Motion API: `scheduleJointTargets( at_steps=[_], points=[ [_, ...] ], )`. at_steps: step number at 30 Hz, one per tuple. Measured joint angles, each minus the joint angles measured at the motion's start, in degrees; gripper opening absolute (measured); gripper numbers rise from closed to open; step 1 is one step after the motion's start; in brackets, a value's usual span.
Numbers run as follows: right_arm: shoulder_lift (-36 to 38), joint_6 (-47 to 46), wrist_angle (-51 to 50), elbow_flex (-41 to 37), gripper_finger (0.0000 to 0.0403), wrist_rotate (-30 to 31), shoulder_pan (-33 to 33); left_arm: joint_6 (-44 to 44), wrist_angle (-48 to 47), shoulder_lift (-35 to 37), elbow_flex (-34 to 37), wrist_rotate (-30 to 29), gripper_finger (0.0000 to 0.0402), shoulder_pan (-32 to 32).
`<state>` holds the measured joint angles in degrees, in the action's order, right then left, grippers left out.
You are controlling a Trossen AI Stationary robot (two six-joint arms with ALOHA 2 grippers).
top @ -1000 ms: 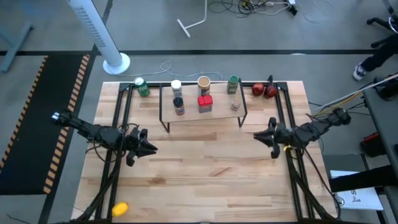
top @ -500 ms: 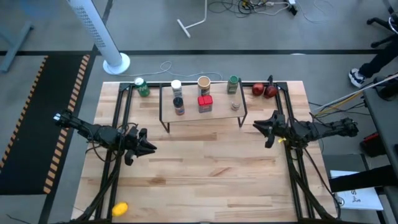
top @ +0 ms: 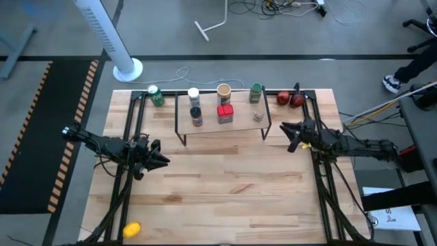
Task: Shelf spices
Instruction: Return to Home Position
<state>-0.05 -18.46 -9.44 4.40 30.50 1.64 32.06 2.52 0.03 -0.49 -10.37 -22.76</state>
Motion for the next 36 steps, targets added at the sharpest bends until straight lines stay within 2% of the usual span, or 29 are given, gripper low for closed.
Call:
scheduleJointTargets(
  at_steps=[9, 21, 36],
  points=[
    [0.0, 0.01, 0.0, 0.0, 0.0062, 0.0, 4.39, 0.02, 0.0, -0.05, 0.0, 0.0, 0.0078, 0.0],
    [0.0, 0.0, 0.01, 0.0, 0.0039, 0.0, 4.68, 0.01, 0.25, -0.18, 0.02, -0.02, 0.0078, 0.0],
    [-0.01, 0.0, -0.01, 0.0, 0.0068, -0.01, 4.66, 0.0, 0.74, -4.37, 0.02, -0.04, 0.0078, 0.0]
  ],
)
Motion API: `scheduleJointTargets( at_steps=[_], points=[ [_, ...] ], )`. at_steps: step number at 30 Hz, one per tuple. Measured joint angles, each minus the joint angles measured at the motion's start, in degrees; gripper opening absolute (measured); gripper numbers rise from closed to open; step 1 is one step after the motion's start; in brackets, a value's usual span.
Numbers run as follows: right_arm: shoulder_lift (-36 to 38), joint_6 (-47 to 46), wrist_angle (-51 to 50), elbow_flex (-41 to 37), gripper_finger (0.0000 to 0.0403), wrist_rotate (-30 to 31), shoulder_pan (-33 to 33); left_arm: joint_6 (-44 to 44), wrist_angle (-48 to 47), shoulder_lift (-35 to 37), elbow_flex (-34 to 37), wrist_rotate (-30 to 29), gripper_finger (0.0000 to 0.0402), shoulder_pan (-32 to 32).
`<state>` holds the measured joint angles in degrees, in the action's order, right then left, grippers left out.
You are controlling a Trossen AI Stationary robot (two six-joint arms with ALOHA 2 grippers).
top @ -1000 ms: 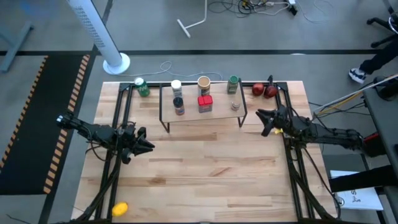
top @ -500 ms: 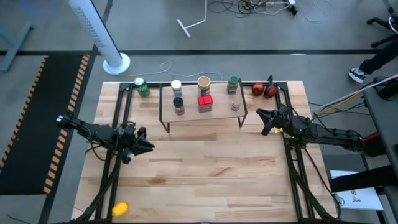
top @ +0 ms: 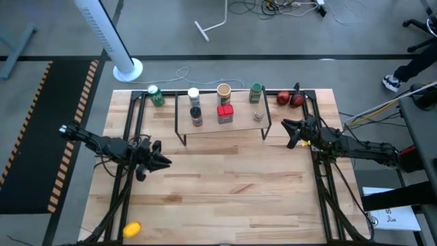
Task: Shelf spices
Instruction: Return to Home Position
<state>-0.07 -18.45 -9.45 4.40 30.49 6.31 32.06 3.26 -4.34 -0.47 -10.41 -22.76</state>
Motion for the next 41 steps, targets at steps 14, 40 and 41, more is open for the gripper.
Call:
scheduleJointTargets(
  at_steps=[14, 40, 41],
  points=[
    [-0.12, 0.01, 0.0, 0.01, 0.0076, 0.0, 0.0, 0.02, 0.14, -6.19, 0.0, 0.02, 0.0078, 0.0],
    [-0.12, 0.0, -0.01, 0.0, 0.0056, 0.0, 0.0, 0.01, 0.12, -16.15, 0.0, 0.02, 0.0078, -0.01],
    [-0.12, 0.0, 0.01, 0.01, 0.0059, 0.01, 0.0, 0.0, 0.12, -16.43, 0.0, 0.02, 0.0078, 0.0]
  ],
)
